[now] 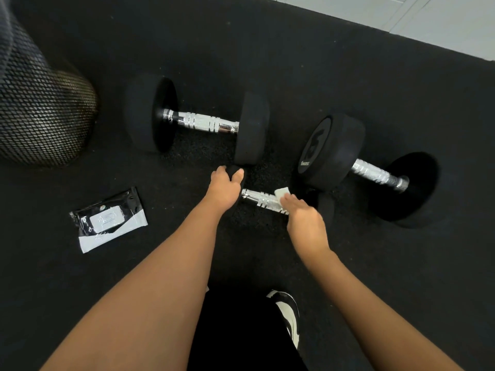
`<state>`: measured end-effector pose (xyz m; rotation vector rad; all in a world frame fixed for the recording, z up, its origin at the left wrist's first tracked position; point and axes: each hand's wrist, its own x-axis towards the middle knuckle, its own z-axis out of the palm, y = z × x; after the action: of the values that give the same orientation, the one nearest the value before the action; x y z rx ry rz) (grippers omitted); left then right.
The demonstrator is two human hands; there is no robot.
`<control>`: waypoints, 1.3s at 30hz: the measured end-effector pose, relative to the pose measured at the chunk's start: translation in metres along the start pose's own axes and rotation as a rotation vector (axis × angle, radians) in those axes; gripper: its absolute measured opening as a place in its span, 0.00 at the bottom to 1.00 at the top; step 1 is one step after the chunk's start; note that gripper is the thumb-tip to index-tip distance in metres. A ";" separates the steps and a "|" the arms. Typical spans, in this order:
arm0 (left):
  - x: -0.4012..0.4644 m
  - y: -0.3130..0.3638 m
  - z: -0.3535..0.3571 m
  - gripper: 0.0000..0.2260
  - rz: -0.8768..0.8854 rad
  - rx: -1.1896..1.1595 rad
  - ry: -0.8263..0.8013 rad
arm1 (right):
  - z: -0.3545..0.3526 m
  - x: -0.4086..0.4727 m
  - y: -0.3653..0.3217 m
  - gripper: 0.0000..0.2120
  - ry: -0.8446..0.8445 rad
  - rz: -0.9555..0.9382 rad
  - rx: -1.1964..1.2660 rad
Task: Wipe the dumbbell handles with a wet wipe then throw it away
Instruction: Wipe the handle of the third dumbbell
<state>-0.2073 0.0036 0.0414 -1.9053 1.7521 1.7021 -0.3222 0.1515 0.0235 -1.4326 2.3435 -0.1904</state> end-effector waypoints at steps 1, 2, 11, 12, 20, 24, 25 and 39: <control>0.000 0.000 0.000 0.22 0.000 0.000 -0.001 | 0.001 0.003 0.002 0.25 -0.016 0.038 -0.014; 0.000 0.000 0.000 0.23 -0.004 -0.001 -0.001 | 0.001 0.004 -0.001 0.25 -0.023 0.043 -0.019; -0.001 0.000 0.000 0.24 -0.011 -0.007 -0.004 | -0.005 -0.016 0.009 0.34 0.095 -0.289 -0.139; -0.001 0.000 0.000 0.24 -0.011 -0.009 -0.005 | -0.006 -0.014 0.011 0.33 0.109 -0.264 -0.140; -0.001 0.000 0.000 0.24 -0.017 -0.006 0.003 | 0.005 -0.021 -0.013 0.31 0.136 -0.347 -0.099; 0.000 0.000 0.000 0.25 -0.026 -0.012 -0.003 | 0.007 -0.034 0.002 0.31 0.126 -0.338 -0.150; 0.000 0.000 0.000 0.25 -0.026 -0.014 -0.006 | 0.009 -0.039 0.005 0.30 0.126 -0.319 -0.143; -0.001 -0.001 0.000 0.24 -0.018 -0.013 -0.008 | 0.000 -0.016 -0.040 0.14 0.128 1.314 1.775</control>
<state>-0.2060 0.0044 0.0416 -1.9104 1.7203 1.7165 -0.2825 0.1469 0.0401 0.8839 1.5033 -1.3713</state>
